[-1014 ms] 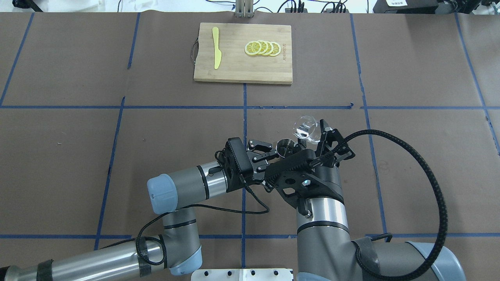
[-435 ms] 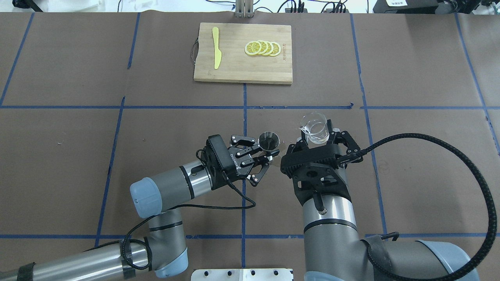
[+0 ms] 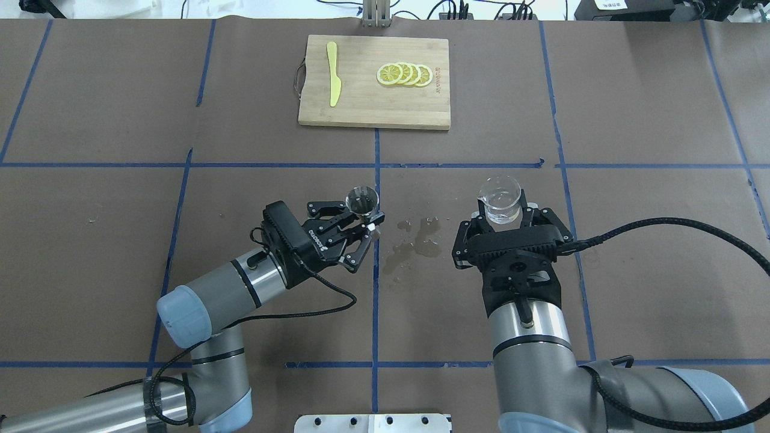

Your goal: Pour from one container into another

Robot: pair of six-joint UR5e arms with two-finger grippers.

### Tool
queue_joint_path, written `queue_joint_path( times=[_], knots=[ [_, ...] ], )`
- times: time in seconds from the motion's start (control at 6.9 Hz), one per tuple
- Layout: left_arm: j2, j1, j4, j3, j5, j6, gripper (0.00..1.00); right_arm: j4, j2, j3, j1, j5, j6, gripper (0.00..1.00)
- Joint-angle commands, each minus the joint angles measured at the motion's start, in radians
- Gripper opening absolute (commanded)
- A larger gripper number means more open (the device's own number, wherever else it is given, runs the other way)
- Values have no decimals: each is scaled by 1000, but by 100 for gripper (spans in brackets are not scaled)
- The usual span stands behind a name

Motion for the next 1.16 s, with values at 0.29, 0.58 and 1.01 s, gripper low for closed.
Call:
queue_joint_path(
  times=[0.29, 0.58, 1.01],
  knots=[
    [166, -1, -7, -15, 500, -10, 0, 73, -72, -3, 56, 56, 2, 0],
    [260, -13, -10, -17, 643, -19, 0, 73, -83, -3, 67, 62, 4, 0],
    [478, -53, -31, -17, 668, -82, 0, 73, -83, -5, 72, 64, 4, 0]
  ],
)
